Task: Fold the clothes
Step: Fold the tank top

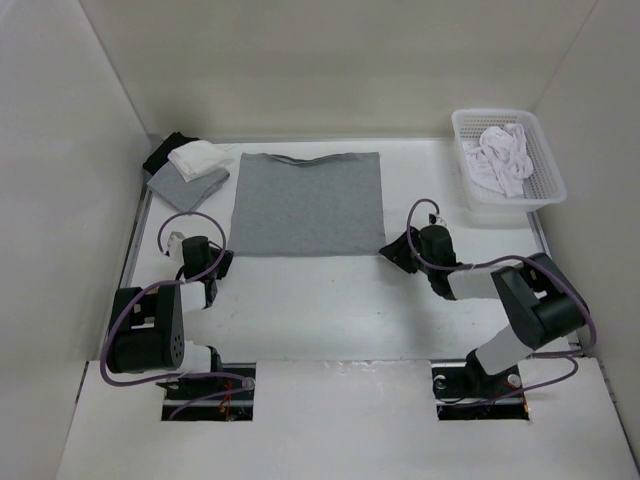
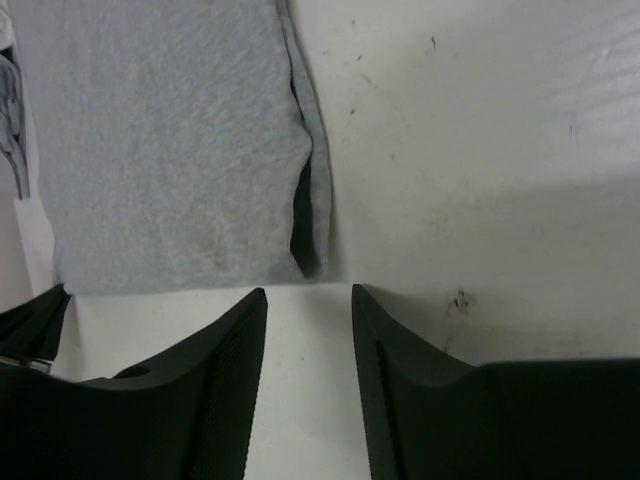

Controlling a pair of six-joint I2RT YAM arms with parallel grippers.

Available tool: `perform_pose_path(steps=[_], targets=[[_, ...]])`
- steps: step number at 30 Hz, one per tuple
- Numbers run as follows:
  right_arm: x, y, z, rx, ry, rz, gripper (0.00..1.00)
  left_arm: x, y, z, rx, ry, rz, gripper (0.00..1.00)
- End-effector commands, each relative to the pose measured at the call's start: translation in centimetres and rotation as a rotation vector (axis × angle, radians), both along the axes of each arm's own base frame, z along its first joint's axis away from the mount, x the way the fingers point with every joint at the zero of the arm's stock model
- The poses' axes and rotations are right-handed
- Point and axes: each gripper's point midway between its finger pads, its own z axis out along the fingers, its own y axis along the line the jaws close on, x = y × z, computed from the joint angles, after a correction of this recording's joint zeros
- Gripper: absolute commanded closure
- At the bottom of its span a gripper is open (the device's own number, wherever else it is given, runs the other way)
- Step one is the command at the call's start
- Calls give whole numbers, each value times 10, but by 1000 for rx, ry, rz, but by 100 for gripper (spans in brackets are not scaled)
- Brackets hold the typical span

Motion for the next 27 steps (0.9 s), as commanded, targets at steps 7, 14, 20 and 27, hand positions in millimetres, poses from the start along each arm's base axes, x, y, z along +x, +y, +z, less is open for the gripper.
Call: perform_pose_path(steps=[7, 14, 20, 27], targets=[[31, 6, 12, 132, -33, -35, 71, 13, 6, 23, 24, -92, 12, 99], [40, 12, 9, 124, -10, -16, 92, 17, 4, 29, 39, -119, 10, 100], [27, 4, 33, 100, -85, -12, 99, 18, -1, 56, 26, -200, -3, 100], [-47, -15, 117, -53, -252, 37, 99, -16, -21, 177, -2, -465, -62, 100]])
